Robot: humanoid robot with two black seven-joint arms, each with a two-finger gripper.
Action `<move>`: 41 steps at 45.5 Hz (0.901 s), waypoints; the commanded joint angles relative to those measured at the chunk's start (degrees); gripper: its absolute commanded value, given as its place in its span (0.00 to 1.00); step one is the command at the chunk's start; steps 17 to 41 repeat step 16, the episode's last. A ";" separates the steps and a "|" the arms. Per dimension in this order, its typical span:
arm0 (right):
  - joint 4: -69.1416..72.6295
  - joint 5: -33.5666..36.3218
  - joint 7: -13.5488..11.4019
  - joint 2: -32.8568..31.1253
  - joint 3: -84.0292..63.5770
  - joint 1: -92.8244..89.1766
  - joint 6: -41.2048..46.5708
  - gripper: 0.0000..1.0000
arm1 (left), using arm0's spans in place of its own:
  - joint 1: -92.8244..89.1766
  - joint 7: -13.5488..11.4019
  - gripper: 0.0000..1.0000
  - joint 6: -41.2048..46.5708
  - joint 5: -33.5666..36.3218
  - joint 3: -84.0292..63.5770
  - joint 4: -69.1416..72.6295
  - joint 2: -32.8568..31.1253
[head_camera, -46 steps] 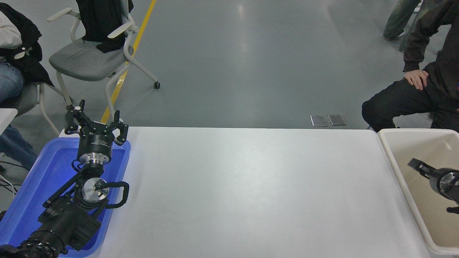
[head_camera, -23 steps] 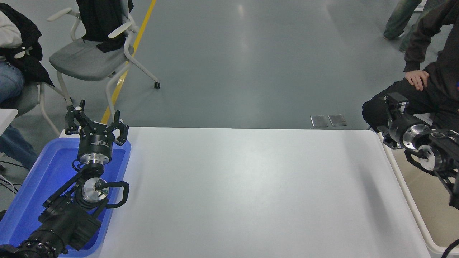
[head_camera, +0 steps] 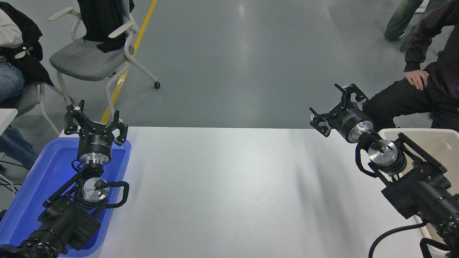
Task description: Pick up paper ball place in dustbin
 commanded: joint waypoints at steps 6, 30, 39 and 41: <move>-2.81 4.85 0.13 2.47 0.51 -4.63 8.11 1.00 | 0.00 0.00 0.99 -0.02 0.00 0.00 0.00 0.00; -5.71 4.94 0.13 2.47 0.51 -4.89 10.49 1.00 | 0.00 0.00 0.99 -0.02 0.00 0.00 0.00 0.00; -5.71 4.94 0.13 2.47 0.51 -4.89 10.49 1.00 | 0.00 0.00 0.99 -0.02 0.00 0.00 0.00 0.00; -5.71 4.94 0.13 2.47 0.51 -4.89 10.49 1.00 | 0.00 0.00 0.99 -0.02 0.00 0.00 0.00 0.00</move>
